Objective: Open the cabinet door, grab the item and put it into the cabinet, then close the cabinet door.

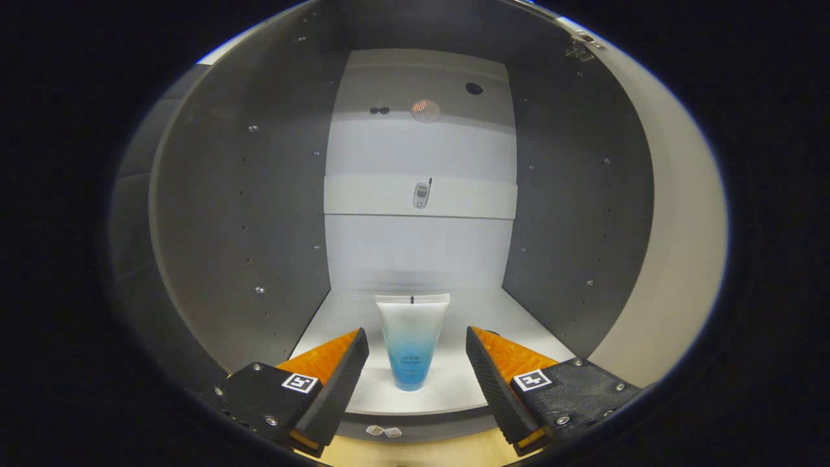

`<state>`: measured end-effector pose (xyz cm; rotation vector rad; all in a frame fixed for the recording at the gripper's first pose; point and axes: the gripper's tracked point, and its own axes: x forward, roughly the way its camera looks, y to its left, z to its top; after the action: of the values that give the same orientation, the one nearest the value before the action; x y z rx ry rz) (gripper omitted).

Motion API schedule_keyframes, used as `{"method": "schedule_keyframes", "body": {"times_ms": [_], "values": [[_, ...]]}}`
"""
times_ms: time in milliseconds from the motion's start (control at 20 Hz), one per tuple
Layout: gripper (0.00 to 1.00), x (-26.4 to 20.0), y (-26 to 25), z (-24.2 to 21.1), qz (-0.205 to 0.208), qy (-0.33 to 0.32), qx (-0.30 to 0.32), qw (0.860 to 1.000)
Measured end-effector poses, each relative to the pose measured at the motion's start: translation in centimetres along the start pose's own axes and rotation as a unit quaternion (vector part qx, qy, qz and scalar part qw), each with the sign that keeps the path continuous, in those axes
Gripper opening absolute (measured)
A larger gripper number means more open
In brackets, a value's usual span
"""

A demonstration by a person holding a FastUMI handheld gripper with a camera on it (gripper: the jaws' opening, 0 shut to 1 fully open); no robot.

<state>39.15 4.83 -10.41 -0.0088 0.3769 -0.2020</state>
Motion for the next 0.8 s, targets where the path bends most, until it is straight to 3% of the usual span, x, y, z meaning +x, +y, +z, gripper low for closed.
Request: {"method": "schedule_keyframes", "body": {"times_ms": [550, 800], "values": [[0.95, -15.0, -3.1, 4.4, 0.013, -0.084, -0.016, 0.996], [0.94, -20.9, -4.1, 4.1, 0.031, -0.1, -0.005, 0.994]]}}
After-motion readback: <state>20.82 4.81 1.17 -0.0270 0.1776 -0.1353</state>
